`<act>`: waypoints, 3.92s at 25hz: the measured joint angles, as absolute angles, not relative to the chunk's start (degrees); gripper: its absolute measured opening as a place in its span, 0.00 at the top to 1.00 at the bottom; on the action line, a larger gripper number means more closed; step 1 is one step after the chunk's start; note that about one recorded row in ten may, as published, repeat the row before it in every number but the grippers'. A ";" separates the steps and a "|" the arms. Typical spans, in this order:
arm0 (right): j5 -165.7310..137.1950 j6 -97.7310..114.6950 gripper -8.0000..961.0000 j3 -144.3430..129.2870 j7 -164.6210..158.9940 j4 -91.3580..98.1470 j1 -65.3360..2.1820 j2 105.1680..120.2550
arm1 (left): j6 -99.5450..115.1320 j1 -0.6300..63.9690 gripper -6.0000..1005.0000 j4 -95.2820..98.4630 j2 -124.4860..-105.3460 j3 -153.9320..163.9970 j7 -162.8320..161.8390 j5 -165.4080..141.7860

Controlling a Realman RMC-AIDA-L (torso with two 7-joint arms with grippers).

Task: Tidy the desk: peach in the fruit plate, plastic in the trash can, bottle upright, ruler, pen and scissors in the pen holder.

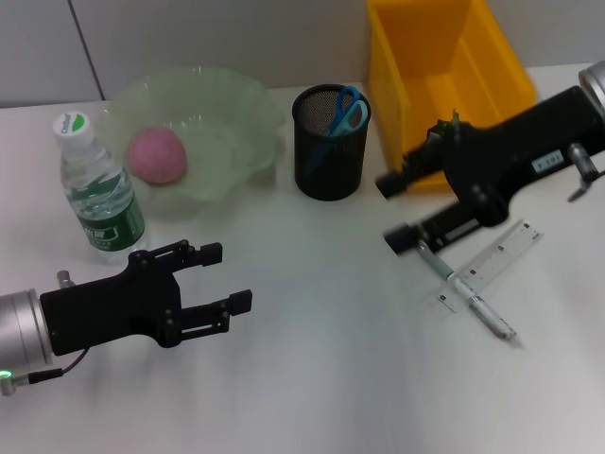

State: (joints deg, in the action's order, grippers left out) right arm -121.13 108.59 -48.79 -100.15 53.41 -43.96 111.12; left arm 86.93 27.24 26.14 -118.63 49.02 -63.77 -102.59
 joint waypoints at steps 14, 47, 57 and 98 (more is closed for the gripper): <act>-140.75 113.50 0.21 -56.95 -97.43 57.78 -50.62 111.64 | 86.28 27.25 0.22 24.58 -118.68 49.17 -63.77 -99.53; -160.00 99.33 0.21 -70.71 -84.94 56.10 -51.58 118.88 | 84.15 27.86 0.22 20.92 -118.74 48.79 -65.39 -95.33; -159.52 94.40 0.21 -74.68 -82.98 52.14 -52.05 119.08 | 84.15 27.76 0.22 20.82 -118.74 48.69 -65.71 -95.21; -157.84 86.76 0.36 -80.34 -82.05 47.65 -52.64 119.45 | 84.52 27.86 0.22 20.39 -118.74 48.69 -66.18 -94.48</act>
